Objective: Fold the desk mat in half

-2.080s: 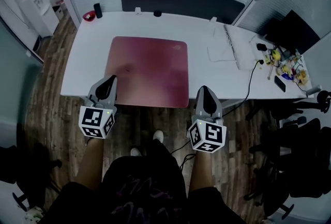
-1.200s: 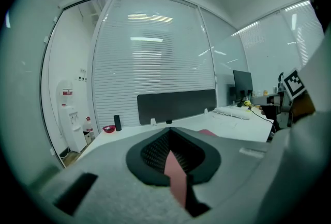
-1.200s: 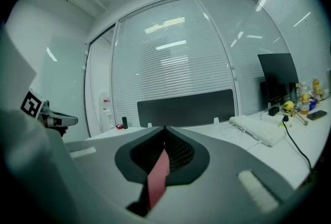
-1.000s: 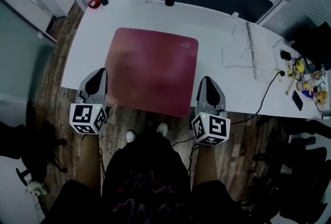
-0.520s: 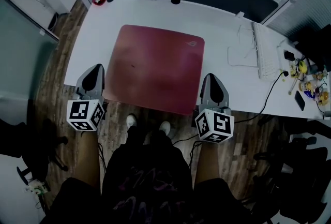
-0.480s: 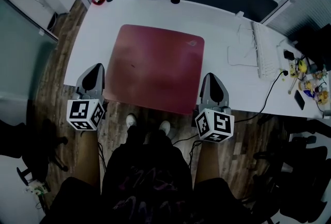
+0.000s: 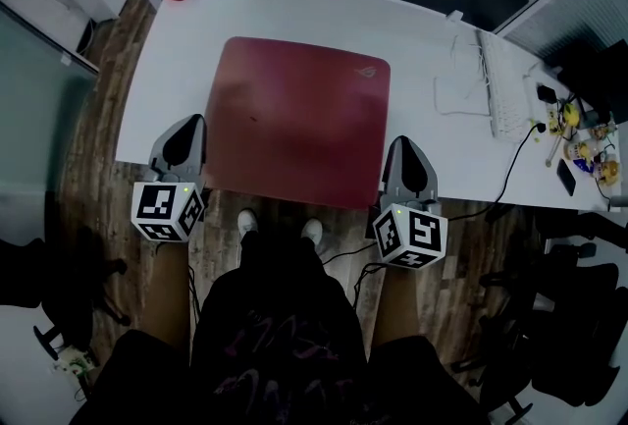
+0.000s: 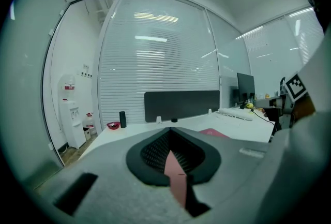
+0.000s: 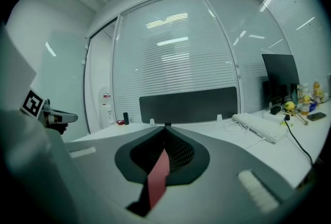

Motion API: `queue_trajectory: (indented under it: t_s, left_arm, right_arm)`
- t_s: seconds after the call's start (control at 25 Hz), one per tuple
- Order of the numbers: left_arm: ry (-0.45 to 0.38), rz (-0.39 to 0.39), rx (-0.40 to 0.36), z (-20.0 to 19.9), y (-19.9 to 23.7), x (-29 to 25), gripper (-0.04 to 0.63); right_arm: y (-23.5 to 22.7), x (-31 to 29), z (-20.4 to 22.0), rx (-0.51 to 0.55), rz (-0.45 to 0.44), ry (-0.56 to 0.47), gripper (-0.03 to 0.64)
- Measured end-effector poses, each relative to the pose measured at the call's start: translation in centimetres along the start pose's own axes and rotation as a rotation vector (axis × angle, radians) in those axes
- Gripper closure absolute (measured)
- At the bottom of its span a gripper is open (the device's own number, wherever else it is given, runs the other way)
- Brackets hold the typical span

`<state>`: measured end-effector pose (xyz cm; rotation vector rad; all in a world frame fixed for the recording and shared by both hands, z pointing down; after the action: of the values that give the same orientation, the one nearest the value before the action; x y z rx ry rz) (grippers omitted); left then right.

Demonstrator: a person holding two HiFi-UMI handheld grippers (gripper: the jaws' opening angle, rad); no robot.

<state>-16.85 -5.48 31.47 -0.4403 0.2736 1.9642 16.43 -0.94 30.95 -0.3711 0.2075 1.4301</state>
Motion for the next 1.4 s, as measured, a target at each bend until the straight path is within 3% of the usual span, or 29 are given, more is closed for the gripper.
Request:
queue_trajectory:
  t_s: [1.4]
  left_arm:
    - [0.198, 0.1, 0.044, 12.0, -1.3, -3.5, 0.597]
  right_arm:
    - [3.5, -1.7, 12.0, -0.044, -0.001, 0.222, 0.611]
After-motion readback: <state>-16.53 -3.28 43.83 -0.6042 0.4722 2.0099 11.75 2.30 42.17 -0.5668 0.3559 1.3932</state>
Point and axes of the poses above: the fingertips, and each gripper's own axes: x backward along the fingers, y to its left, z out of its underside, the point moved 1 cm from there along x, backward along the fingers, and after that the axes turned 11 degrees about y, right-handed, at the moved point
